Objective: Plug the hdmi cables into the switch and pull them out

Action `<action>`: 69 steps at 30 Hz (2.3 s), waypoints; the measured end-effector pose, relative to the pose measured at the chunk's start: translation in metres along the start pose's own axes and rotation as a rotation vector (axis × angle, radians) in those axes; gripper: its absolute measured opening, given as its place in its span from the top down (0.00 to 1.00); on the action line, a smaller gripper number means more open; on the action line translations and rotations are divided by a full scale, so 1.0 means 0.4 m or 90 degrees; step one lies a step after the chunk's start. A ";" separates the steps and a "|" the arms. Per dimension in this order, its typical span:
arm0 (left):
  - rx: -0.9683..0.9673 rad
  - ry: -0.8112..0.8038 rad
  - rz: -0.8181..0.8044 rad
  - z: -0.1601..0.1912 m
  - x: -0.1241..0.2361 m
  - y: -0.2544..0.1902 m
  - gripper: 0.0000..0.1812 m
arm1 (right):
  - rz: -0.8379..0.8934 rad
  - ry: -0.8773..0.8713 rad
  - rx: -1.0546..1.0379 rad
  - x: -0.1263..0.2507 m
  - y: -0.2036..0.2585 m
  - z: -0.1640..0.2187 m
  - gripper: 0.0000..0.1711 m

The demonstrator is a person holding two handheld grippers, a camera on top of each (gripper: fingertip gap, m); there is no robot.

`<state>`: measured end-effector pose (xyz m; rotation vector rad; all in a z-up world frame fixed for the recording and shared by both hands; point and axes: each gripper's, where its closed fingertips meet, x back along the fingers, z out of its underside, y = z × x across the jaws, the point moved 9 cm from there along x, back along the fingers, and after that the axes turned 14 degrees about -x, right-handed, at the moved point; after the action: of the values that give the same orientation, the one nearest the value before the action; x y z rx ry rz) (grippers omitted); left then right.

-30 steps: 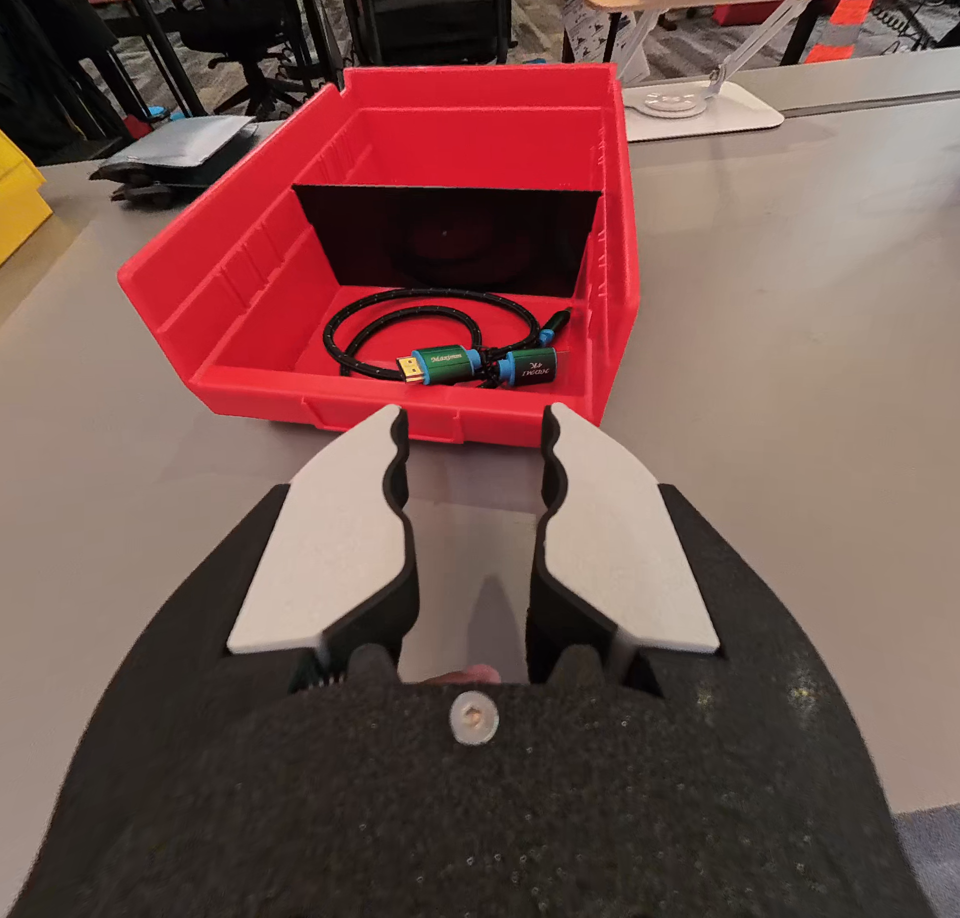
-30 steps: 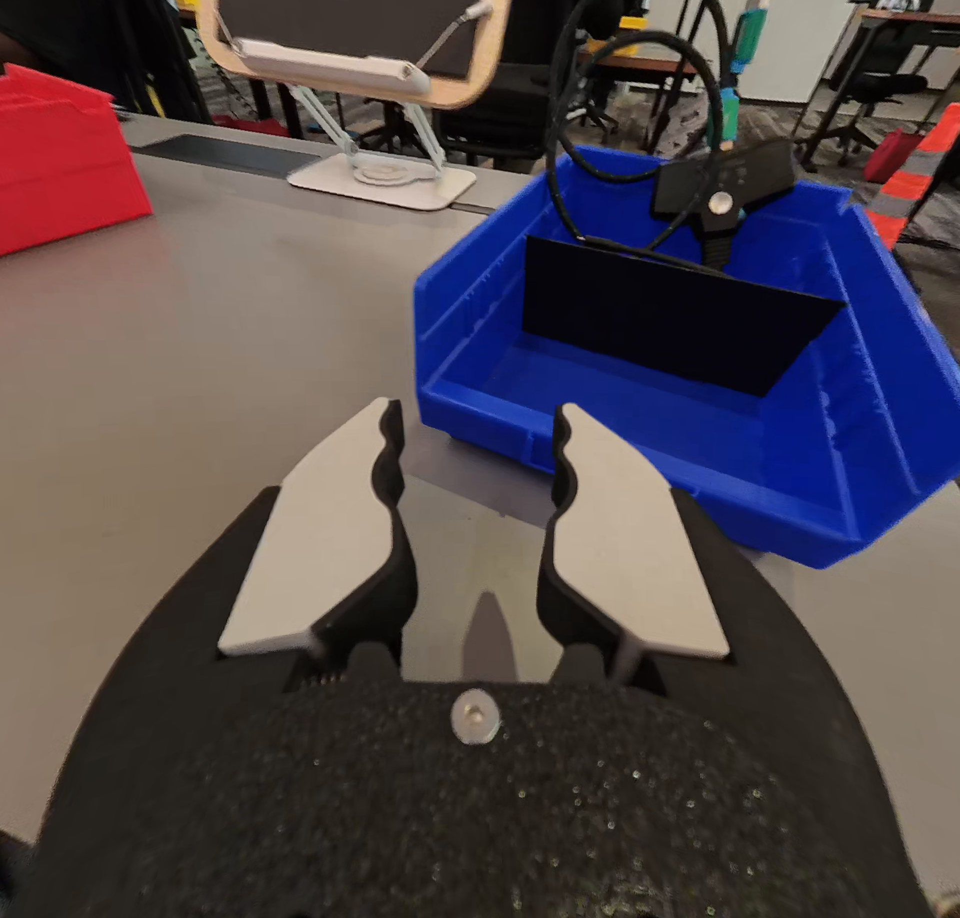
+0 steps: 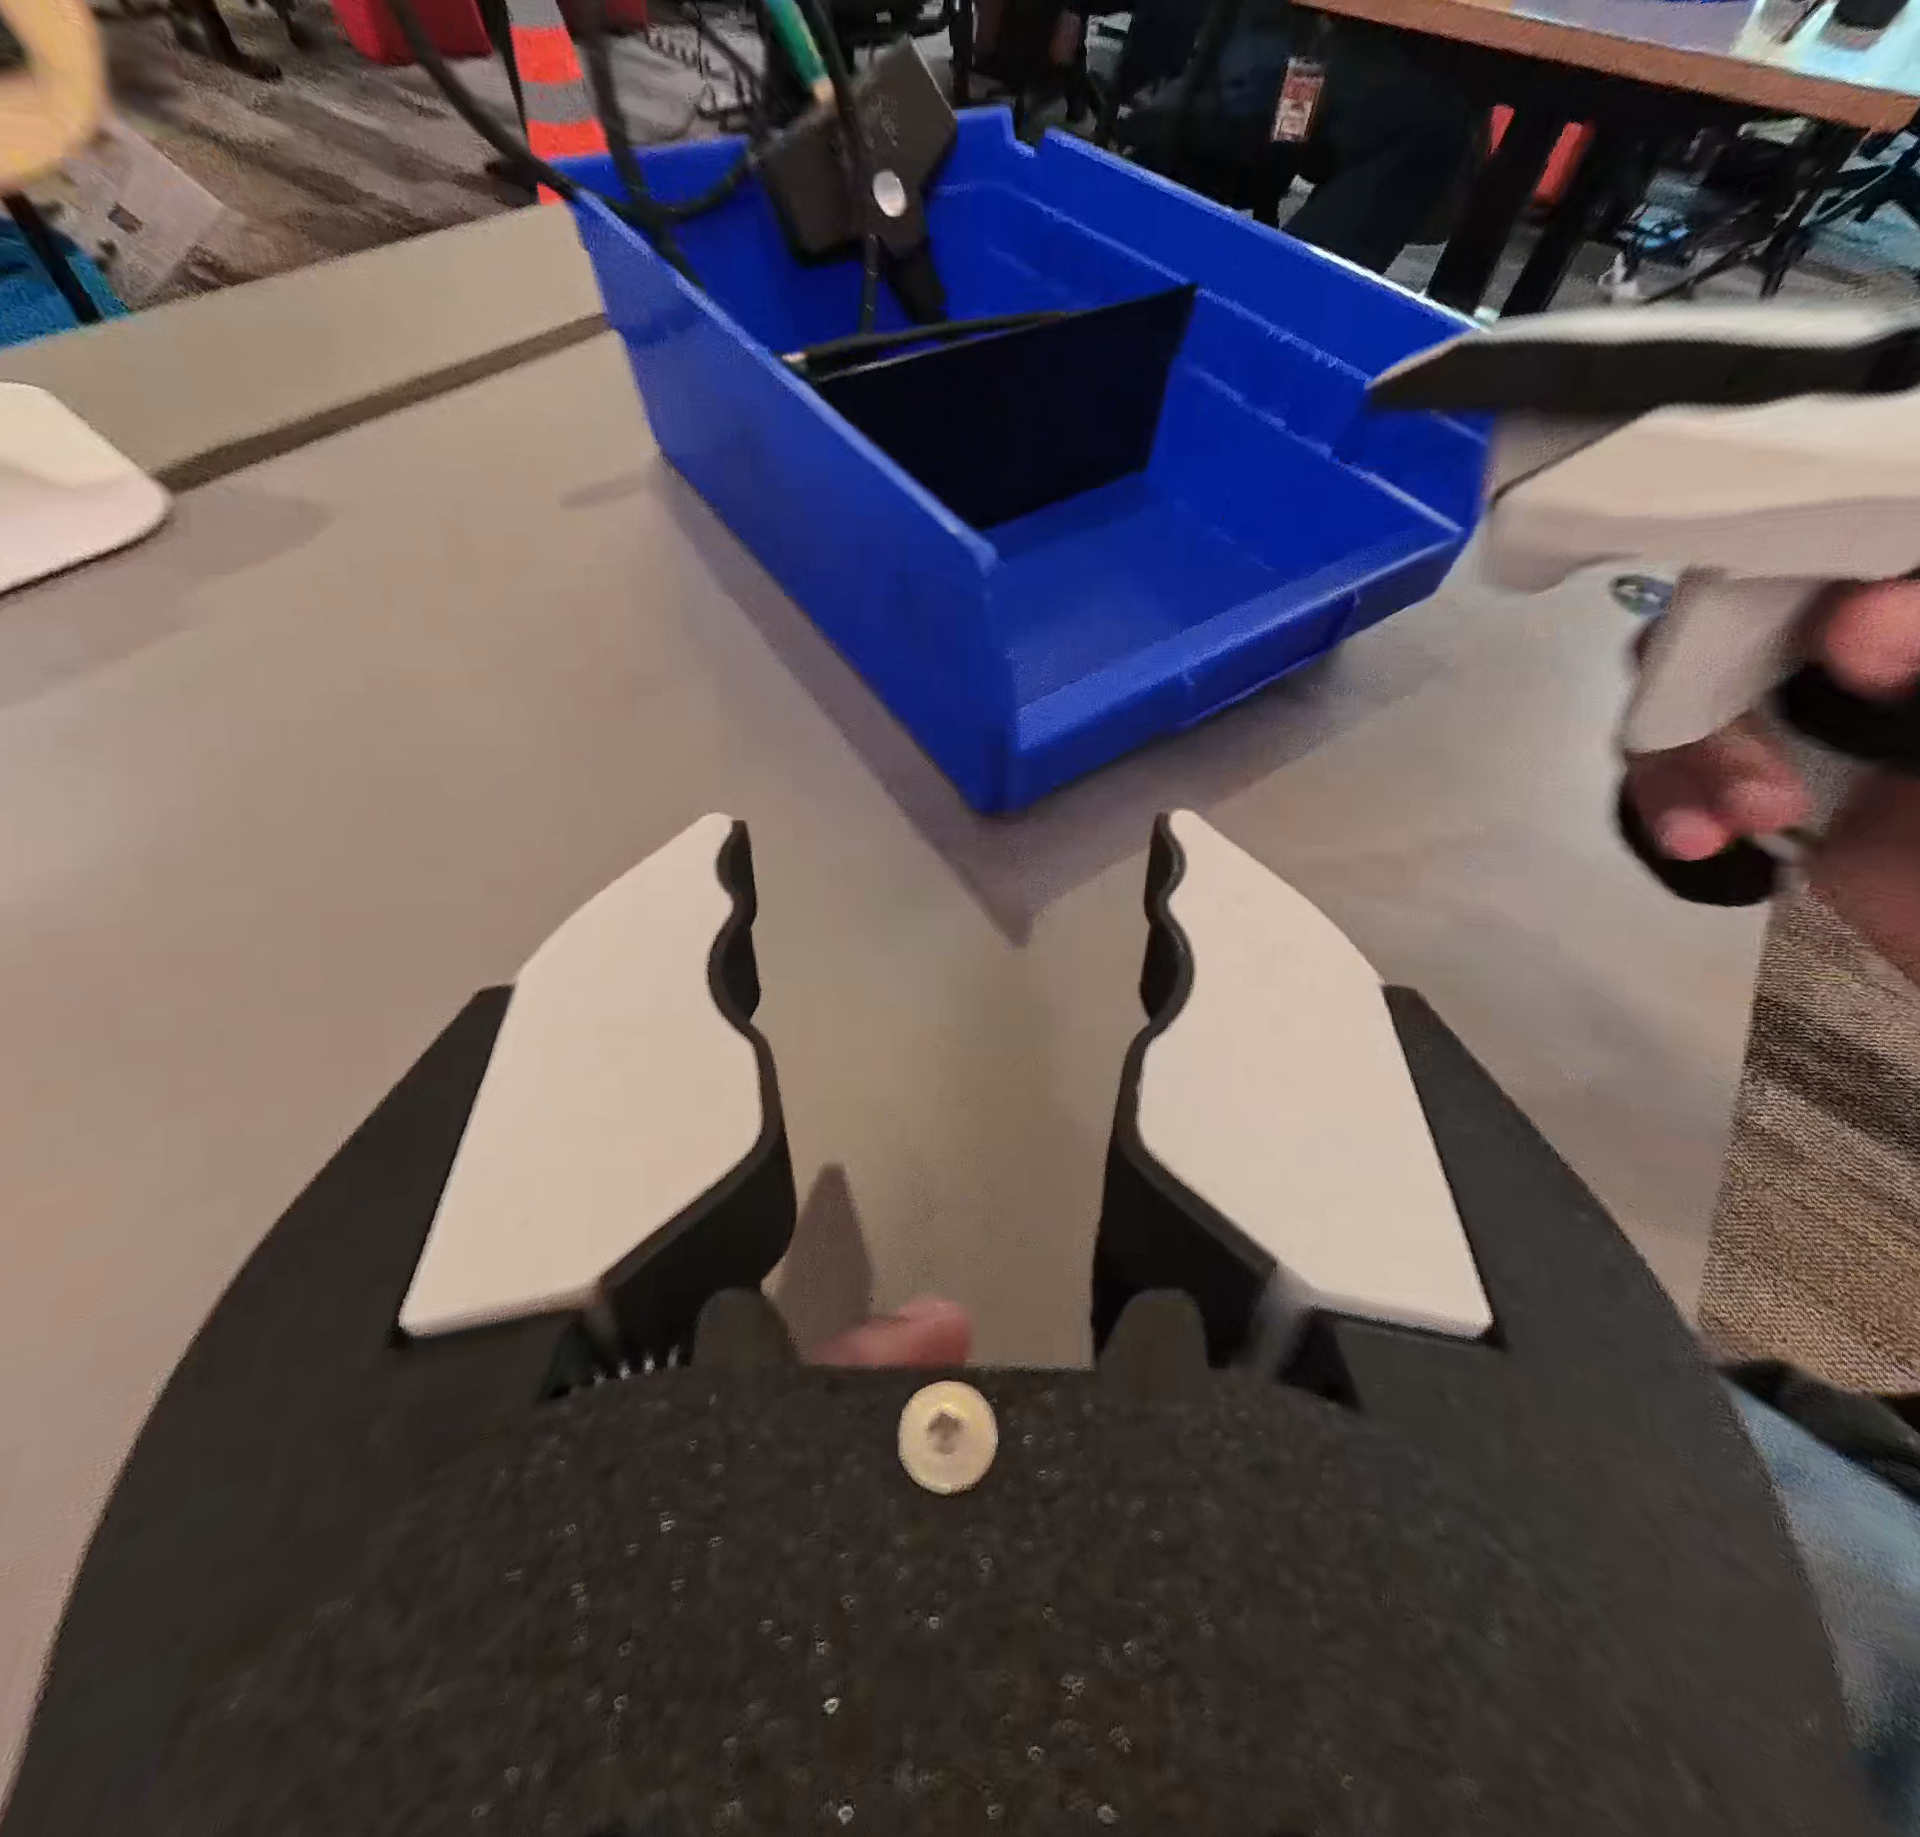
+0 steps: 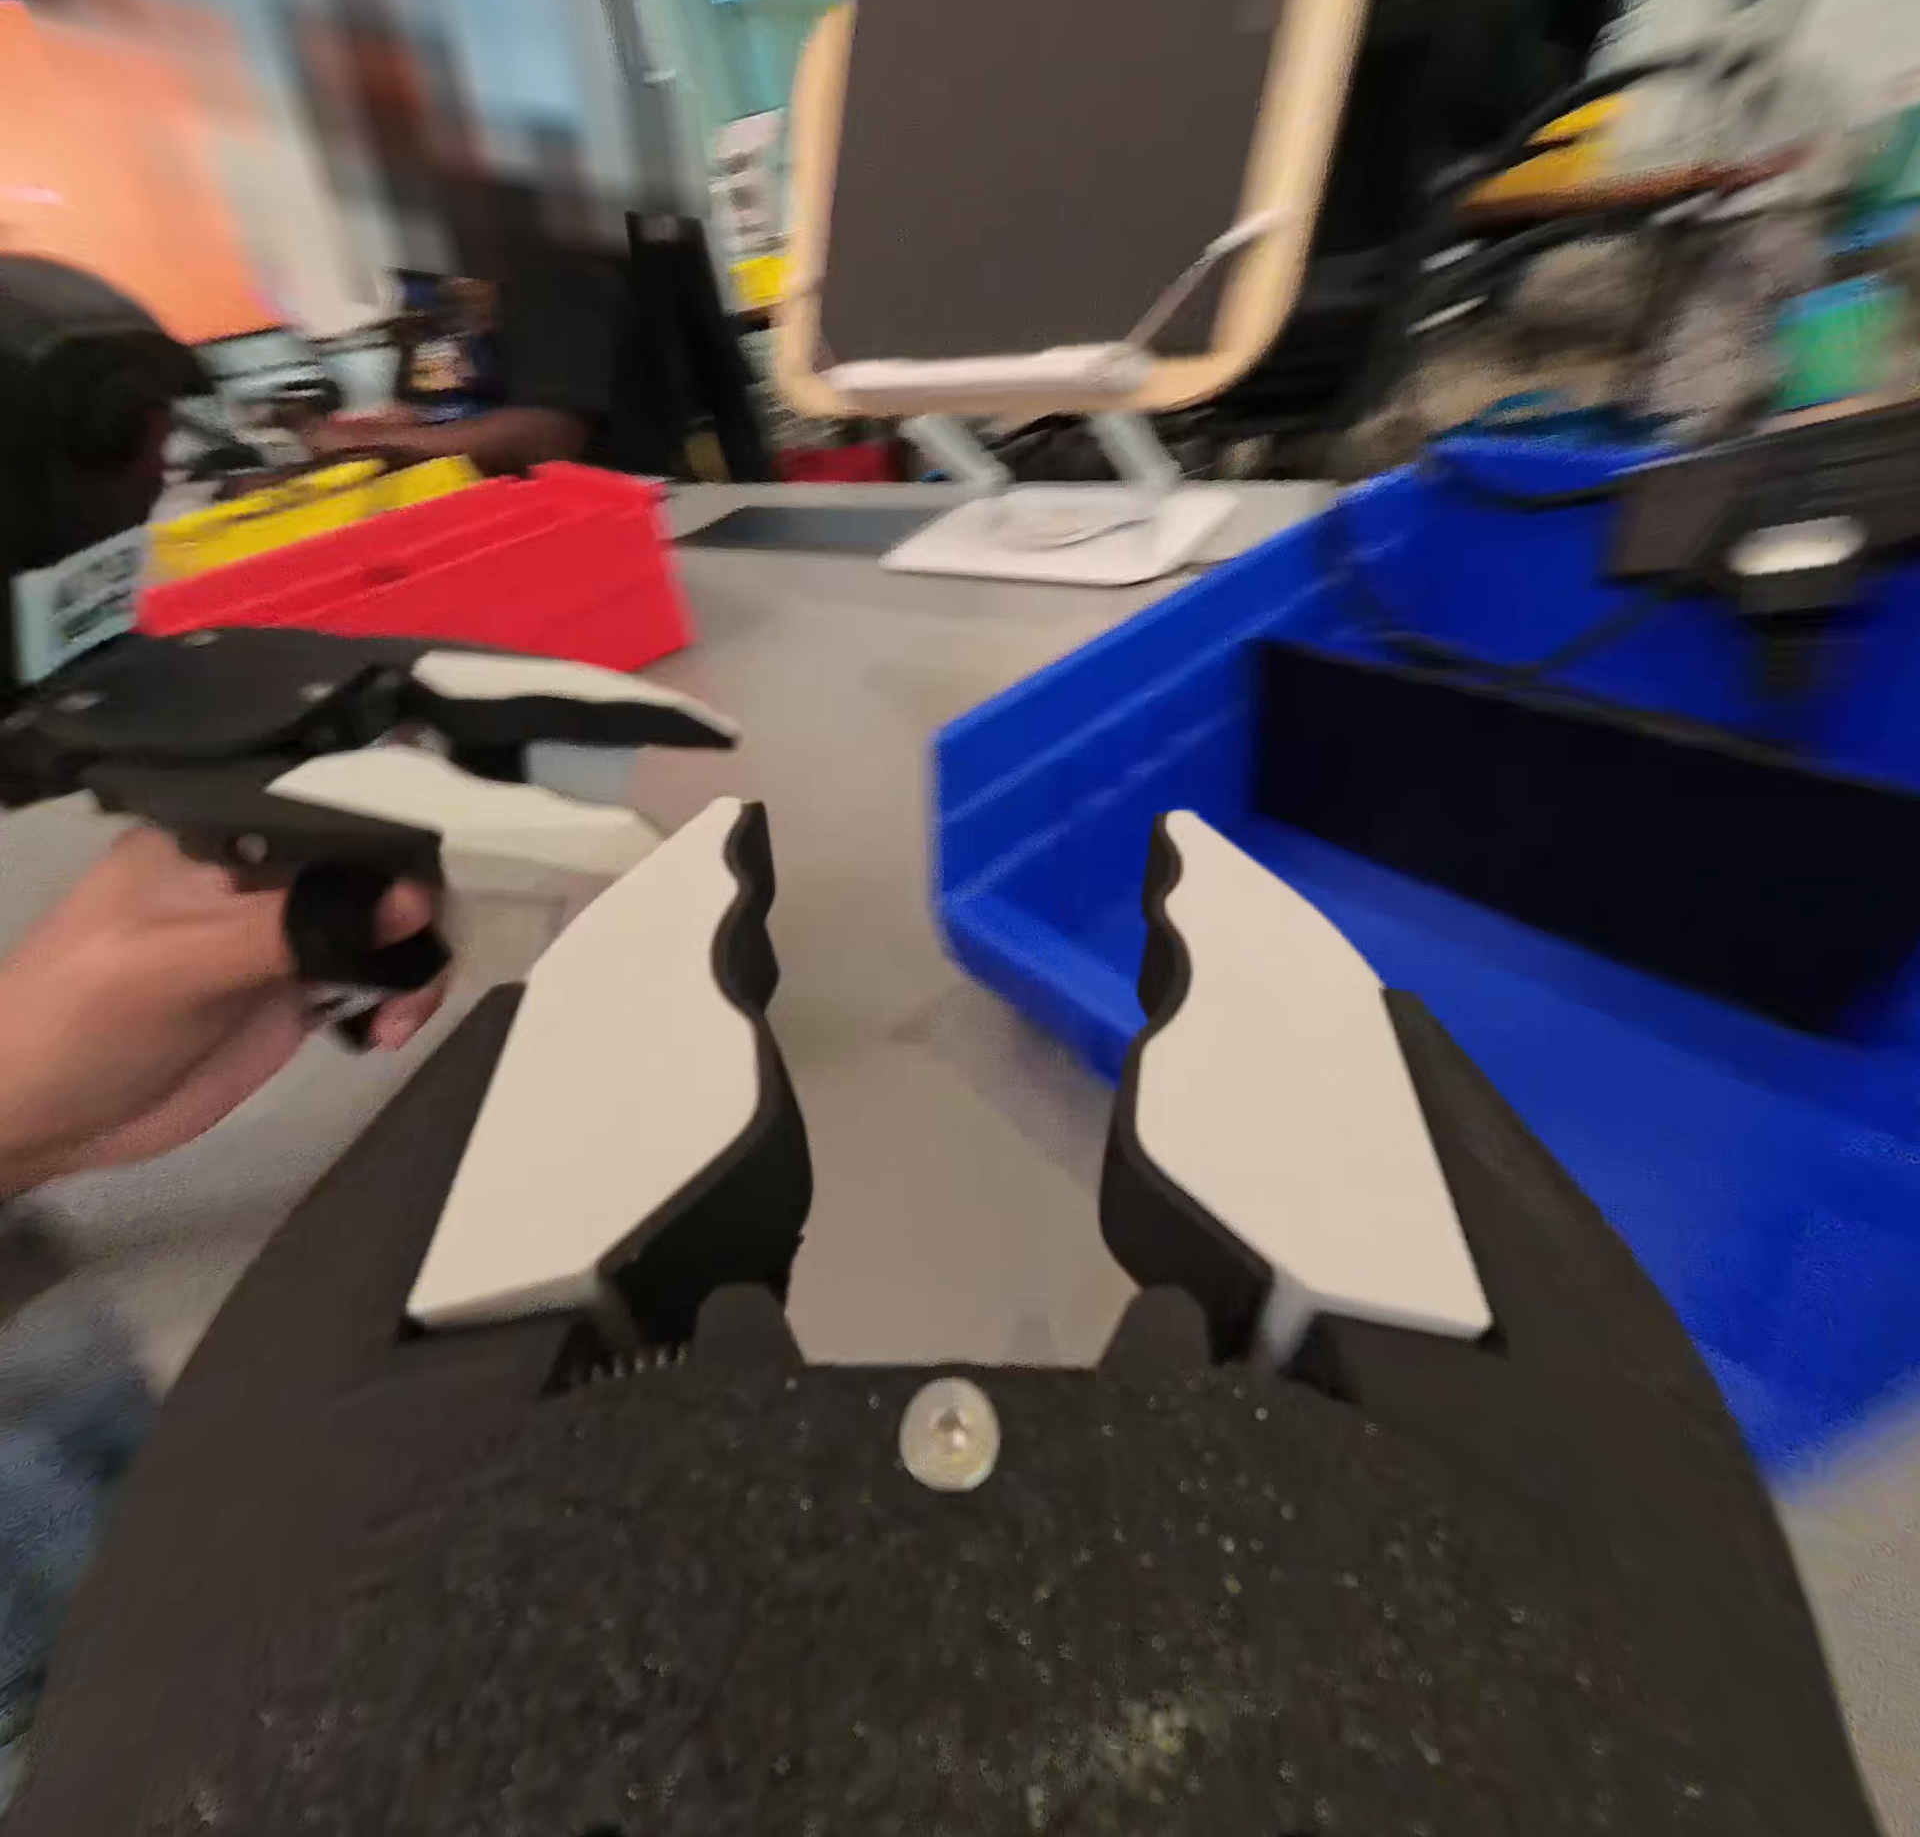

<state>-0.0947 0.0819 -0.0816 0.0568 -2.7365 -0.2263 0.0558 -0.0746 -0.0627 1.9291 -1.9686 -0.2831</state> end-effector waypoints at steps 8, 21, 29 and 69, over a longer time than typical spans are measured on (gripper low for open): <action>0.070 -0.011 -0.083 -0.073 -0.212 -0.026 0.77 | 0.382 -0.055 -0.013 0.095 -0.189 0.009 0.71; 0.076 0.020 -0.183 -0.074 -0.121 -0.034 0.95 | 0.431 -0.028 -0.131 0.066 -0.180 -0.010 0.98; 0.044 0.024 -0.351 -0.019 0.177 0.069 0.96 | 0.285 -0.037 -0.072 -0.110 0.056 0.006 0.98; 0.230 0.191 -0.519 0.537 0.888 0.675 0.68 | 0.003 0.020 0.118 -0.054 0.207 0.105 0.81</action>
<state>-0.5075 0.3550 -0.0972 1.1998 -2.2744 0.0638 -0.0368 -0.0541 -0.0709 2.0268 -2.0422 -0.0714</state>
